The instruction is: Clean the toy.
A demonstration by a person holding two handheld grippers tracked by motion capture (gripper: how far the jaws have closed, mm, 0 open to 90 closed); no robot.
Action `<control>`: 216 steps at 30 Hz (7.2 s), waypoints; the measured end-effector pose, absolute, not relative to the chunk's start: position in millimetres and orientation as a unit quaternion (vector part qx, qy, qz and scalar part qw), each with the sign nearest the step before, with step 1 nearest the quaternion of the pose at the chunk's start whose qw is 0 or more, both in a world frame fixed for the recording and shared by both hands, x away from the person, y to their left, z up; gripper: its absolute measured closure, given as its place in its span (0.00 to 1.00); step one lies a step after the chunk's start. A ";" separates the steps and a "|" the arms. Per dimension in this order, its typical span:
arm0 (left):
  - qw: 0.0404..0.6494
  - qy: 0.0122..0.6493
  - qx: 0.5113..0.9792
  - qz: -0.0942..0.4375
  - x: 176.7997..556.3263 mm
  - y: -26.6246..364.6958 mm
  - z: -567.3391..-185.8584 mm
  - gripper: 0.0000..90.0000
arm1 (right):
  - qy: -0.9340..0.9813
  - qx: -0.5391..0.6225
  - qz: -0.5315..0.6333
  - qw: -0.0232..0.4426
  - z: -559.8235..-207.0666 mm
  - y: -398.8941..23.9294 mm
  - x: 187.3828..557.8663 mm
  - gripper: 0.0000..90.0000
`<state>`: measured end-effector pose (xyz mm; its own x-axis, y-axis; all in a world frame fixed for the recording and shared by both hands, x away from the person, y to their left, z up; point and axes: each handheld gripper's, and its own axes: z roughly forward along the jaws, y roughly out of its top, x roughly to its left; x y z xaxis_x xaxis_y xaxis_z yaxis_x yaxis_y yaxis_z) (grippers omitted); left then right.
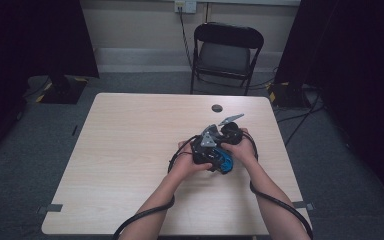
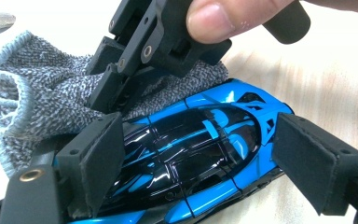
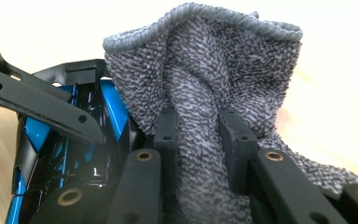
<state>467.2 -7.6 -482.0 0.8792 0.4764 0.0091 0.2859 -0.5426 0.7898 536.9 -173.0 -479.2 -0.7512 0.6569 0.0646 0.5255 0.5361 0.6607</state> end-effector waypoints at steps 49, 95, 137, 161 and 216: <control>0.426 0.219 0.871 0.111 465.6 -10.5 -481.8 0.19 | 0.880 0.320 0.342 0.083 -475.4 -214.1 515.6 0.79; 0.421 0.221 0.872 0.116 465.4 -11.0 -481.4 0.19 | 0.866 0.330 0.367 0.074 -478.5 -273.1 459.6 0.79; 0.424 0.221 0.871 0.116 464.7 -10.7 -482.0 0.19 | 0.847 0.344 0.397 0.085 -437.8 -291.1 465.6 0.79; 0.423 0.214 0.874 0.110 467.0 -9.0 -481.4 0.19 | 0.853 0.345 0.373 0.119 -446.0 -225.8 526.5 0.79; 0.429 0.216 0.870 0.112 465.8 -9.2 -482.6 0.19 | 0.879 0.318 0.344 0.085 -478.9 -187.4 532.8 0.77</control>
